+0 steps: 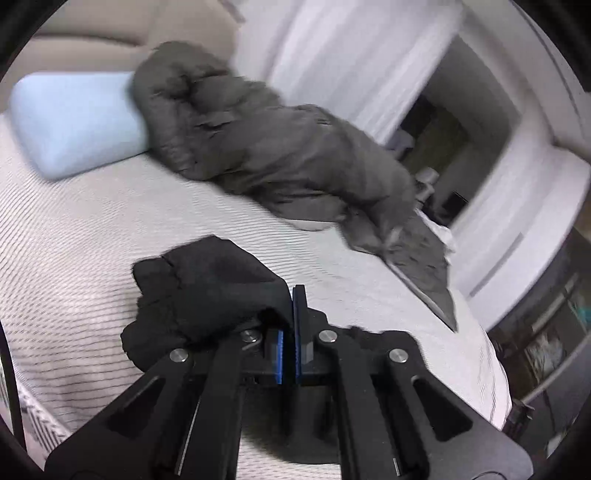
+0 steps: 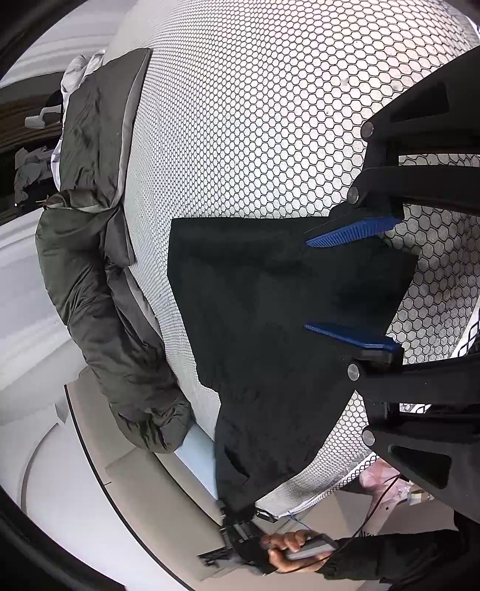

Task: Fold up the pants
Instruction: 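Hold the folded pants bundle with both grippers and lower it onto the bed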

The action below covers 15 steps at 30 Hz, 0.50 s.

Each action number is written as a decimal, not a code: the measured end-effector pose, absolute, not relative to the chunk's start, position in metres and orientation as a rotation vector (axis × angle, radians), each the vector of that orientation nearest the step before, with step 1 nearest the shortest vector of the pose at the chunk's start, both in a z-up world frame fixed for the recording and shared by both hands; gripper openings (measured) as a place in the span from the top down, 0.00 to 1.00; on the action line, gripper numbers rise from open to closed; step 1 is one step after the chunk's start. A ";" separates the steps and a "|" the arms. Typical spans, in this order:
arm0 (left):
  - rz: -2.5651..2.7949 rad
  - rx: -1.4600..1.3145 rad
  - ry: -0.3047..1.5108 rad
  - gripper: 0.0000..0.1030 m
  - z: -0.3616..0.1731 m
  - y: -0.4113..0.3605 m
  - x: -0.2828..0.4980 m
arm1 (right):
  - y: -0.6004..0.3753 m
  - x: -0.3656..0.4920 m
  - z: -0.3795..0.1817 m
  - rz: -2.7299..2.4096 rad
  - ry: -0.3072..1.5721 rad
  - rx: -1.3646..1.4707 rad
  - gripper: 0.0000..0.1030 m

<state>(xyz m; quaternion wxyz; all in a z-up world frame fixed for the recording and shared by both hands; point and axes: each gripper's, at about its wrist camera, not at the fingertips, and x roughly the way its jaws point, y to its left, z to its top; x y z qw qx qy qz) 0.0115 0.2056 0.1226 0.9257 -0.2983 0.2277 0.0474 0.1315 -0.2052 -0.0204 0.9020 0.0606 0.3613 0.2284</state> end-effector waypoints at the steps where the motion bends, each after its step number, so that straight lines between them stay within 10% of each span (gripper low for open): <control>1: 0.063 -0.600 0.462 0.99 0.130 0.193 0.018 | -0.206 0.132 -0.020 0.467 0.750 0.127 0.58; 9: -0.307 -0.472 0.532 0.99 0.158 0.023 0.081 | -0.227 0.123 -0.017 0.413 0.744 0.137 0.58; 15: -0.460 -0.300 0.840 0.81 0.091 -0.085 0.096 | -0.249 0.119 -0.019 0.346 0.767 0.155 0.58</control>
